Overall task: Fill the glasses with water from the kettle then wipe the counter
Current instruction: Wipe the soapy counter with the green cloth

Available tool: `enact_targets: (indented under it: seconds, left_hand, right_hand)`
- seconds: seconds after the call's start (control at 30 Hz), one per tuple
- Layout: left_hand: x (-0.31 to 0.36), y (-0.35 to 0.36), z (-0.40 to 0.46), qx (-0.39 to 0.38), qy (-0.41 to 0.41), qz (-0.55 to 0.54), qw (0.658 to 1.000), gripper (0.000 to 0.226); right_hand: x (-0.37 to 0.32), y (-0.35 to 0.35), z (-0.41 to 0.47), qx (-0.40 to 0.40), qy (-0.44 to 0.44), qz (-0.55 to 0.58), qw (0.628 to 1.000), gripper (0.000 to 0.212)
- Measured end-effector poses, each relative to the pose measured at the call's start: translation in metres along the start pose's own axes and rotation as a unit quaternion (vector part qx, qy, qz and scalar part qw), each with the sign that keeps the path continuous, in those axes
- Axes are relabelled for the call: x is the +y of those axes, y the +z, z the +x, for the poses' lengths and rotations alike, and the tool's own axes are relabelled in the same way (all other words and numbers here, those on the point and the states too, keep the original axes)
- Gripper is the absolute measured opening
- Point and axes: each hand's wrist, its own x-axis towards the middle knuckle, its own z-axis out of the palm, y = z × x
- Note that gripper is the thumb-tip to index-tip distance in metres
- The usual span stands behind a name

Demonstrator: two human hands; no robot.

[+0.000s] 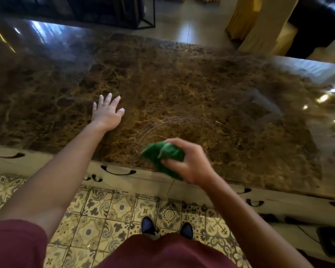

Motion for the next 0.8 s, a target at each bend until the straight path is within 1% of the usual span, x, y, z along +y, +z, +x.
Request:
enact_targets:
  seconds: [0.03, 0.07, 0.1, 0.13, 0.17, 0.2, 0.23, 0.27, 0.33, 0.37, 0.47, 0.53, 0.6, 0.67, 0.8]
  left_hand:
    - [0.000, 0.001, -0.001, 0.001, -0.001, 0.001, 1.000, 0.059]
    - [0.001, 0.002, -0.003, 0.005, -0.002, 0.003, 1.000, 0.059]
    - [0.002, 0.004, -0.005, 0.010, -0.003, 0.006, 1.000, 0.059]
    - [0.003, 0.007, -0.006, 0.015, -0.005, 0.008, 1.000, 0.059]
    - [0.005, 0.008, -0.007, 0.017, -0.008, 0.010, 1.000, 0.059]
    - [0.007, 0.009, -0.007, 0.016, -0.012, 0.012, 1.000, 0.059]
    - [0.008, 0.009, -0.007, 0.012, -0.016, 0.014, 1.000, 0.059]
    - [0.009, 0.009, -0.006, 0.006, -0.019, 0.015, 1.000, 0.059]
    - [0.009, 0.007, -0.005, -0.007, -0.021, 0.016, 1.000, 0.059]
    - [0.009, 0.006, -0.005, -0.011, -0.019, 0.017, 1.000, 0.060]
    - [0.007, 0.005, -0.007, -0.013, -0.010, 0.016, 1.000, 0.060]
    - [0.006, 0.005, -0.007, -0.015, -0.009, 0.017, 1.000, 0.061]
    - [0.007, 0.005, -0.008, -0.017, -0.008, 0.017, 1.000, 0.061]
    - [0.007, 0.005, -0.009, -0.016, -0.005, 0.017, 1.000, 0.060]
    - [0.006, 0.003, -0.008, -0.024, -0.003, 0.000, 1.000, 0.061]
  right_hand:
    - [0.006, -0.016, 0.000, 0.088, 0.002, -0.005, 0.996, 0.041]
    - [0.014, -0.030, 0.003, 0.185, 0.005, -0.034, 0.982, 0.042]
    - [0.023, -0.044, 0.008, 0.280, 0.017, -0.076, 0.957, 0.043]
    - [0.032, -0.056, 0.016, 0.357, 0.035, -0.124, 0.925, 0.047]
    - [0.042, -0.065, 0.025, 0.407, 0.053, -0.168, 0.896, 0.051]
    - [0.052, -0.072, 0.036, 0.429, 0.072, -0.204, 0.877, 0.057]
    - [0.060, -0.077, 0.047, 0.425, 0.091, -0.233, 0.870, 0.063]
    - [0.066, -0.078, 0.057, 0.397, 0.110, -0.258, 0.874, 0.068]
    - [0.079, -0.074, 0.071, 0.325, 0.123, -0.309, 0.886, 0.070]
    - [0.083, -0.072, 0.074, 0.310, 0.118, -0.326, 0.885, 0.068]
    - [0.089, -0.070, 0.080, 0.320, 0.118, -0.327, 0.881, 0.064]
    - [0.086, -0.066, 0.086, 0.303, 0.117, -0.296, 0.898, 0.062]
    - [0.077, -0.057, 0.094, 0.270, 0.089, -0.273, 0.919, 0.059]
    - [0.065, -0.041, 0.102, 0.225, 0.042, -0.268, 0.936, 0.057]
    - [0.040, 0.003, 0.106, 0.117, -0.052, -0.263, 0.956, 0.056]
